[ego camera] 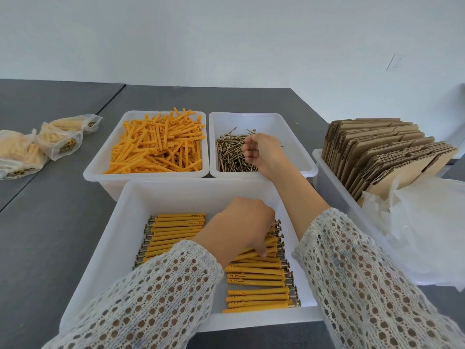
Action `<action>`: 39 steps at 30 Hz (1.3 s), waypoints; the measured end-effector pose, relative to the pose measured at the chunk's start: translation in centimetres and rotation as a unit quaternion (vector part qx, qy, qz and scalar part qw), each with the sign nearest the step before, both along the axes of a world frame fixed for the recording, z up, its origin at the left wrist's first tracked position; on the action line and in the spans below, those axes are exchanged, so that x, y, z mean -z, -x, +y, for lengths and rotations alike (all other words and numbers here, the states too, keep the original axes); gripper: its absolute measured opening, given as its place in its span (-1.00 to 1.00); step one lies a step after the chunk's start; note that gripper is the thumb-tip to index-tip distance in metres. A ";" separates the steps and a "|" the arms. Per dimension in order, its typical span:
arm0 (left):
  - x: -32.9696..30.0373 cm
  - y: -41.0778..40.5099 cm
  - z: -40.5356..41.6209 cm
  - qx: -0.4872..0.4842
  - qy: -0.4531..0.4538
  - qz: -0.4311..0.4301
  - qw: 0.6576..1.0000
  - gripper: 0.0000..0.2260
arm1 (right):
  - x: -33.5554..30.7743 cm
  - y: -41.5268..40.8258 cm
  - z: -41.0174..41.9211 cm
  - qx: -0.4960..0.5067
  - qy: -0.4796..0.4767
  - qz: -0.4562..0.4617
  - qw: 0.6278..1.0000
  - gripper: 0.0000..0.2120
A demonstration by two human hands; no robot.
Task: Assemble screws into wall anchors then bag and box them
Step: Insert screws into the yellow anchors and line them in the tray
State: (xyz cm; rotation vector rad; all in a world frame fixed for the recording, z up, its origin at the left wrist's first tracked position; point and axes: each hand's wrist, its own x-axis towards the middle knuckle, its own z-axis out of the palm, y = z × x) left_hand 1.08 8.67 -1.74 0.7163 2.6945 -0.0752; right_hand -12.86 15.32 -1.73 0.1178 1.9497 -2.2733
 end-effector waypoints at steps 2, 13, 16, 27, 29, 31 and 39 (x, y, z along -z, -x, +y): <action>0.0 0.0 0.1 0.004 0.006 0.018 1.000 -0.74 | 0.0 0.0 0.0 -0.002 -0.003 0.000 1.000 -0.78; 0.6 0.1 0.5 0.015 0.021 0.045 0.999 -0.80 | 0.1 0.0 -0.1 -0.003 -0.027 0.007 1.000 -0.80; 1.0 0.5 0.2 0.013 -0.007 0.023 1.000 -0.79 | 0.1 0.1 -0.2 -0.004 -0.045 0.014 0.999 -0.80; -1.1 3.6 -5.5 -0.110 -0.326 0.260 0.902 -0.73 | 1.1 0.6 -1.5 -0.038 -0.516 0.164 0.840 -0.74; -1.2 3.9 -6.8 -0.159 -0.370 0.317 0.859 -0.82 | 1.6 0.6 -1.9 -0.106 -0.587 0.145 0.790 -0.80; -1.0 4.3 -8.0 -0.201 -0.364 0.373 0.830 -0.89 | 1.8 0.3 -2.2 -0.144 -0.607 0.119 0.772 -0.80; 1.1 5.6 -10.6 -0.474 -0.104 0.180 0.856 -0.67 | 1.0 0.2 -2.7 -0.212 -0.605 0.021 0.767 -0.50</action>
